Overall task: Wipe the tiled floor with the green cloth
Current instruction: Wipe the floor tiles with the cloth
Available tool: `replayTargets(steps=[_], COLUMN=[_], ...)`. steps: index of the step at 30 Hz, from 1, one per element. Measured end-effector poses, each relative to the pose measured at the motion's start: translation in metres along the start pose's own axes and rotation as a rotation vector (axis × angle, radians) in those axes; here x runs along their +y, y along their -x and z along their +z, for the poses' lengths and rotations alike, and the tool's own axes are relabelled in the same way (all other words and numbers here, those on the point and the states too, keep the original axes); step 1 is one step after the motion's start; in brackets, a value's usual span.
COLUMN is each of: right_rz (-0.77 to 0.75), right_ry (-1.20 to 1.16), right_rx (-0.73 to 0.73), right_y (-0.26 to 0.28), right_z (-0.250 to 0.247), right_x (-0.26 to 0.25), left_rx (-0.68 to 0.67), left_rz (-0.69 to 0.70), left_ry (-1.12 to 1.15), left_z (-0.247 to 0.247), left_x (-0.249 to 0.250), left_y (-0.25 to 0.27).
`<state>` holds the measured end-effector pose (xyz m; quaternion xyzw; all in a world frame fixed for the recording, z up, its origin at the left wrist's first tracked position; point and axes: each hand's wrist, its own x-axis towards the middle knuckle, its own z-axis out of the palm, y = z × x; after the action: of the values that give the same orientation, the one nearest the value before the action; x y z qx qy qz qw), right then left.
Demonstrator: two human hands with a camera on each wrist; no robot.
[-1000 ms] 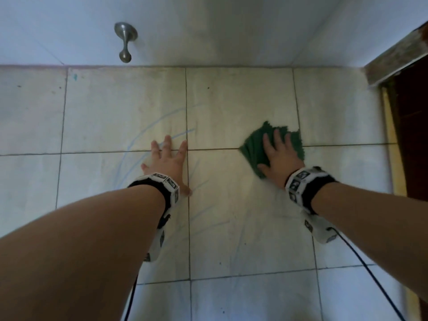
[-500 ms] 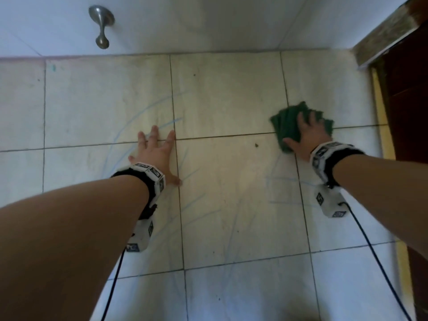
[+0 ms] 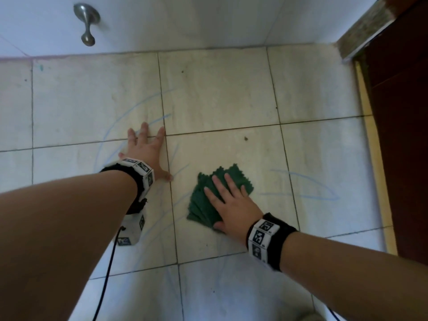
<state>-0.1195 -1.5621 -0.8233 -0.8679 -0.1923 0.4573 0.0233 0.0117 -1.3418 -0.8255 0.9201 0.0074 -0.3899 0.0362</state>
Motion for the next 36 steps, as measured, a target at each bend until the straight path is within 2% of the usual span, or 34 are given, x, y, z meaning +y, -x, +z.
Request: replayTargets(steps=[2,7,10,12,14,19,23,27,31,33,36], right_rz=[0.043,0.450,0.660,0.714,0.663,0.306,0.219,0.180,0.222,0.301,0.523], right_ry=[0.003,-0.178,-0.230,-0.257,-0.275,-0.143,-0.085,-0.075,-0.158,-0.190,-0.243], right_rx=[0.043,0.289,0.292,0.321,0.338,0.309,0.297,0.320,0.357,0.380,0.411], right_y=[-0.006,-0.028,-0.027,-0.028,-0.028,-0.040,-0.081,-0.115,-0.123,-0.121,-0.102], right_z=[-0.011,-0.078,-0.097,-0.093,-0.086,-0.068,-0.086,-0.129,-0.156,-0.161,-0.161], right_x=[0.023,0.149,0.209,0.213,0.192,0.086,0.042,0.052,0.089,0.123,0.191], left_rx=[0.004,0.026,0.030,0.025,0.016,0.006,0.000,0.011,0.004,0.007,0.000], left_rz=[0.007,0.003,0.004,0.007,-0.001,-0.008,-0.005,-0.006,0.001,0.001,-0.010], left_ry=[-0.001,0.001,0.021,0.019,0.026,0.025,0.043,0.051,0.045,0.042,0.040], left_z=[0.001,0.004,0.007,0.006,0.005,0.001,0.002,0.005,0.006,0.007,0.006], left_x=[0.001,0.001,-0.001,-0.002,-0.001,0.001,-0.001,-0.003,-0.007,-0.008,-0.006], left_y=[0.000,-0.002,-0.003,-0.003,-0.002,-0.002,-0.005,-0.009,-0.009,-0.009,-0.008])
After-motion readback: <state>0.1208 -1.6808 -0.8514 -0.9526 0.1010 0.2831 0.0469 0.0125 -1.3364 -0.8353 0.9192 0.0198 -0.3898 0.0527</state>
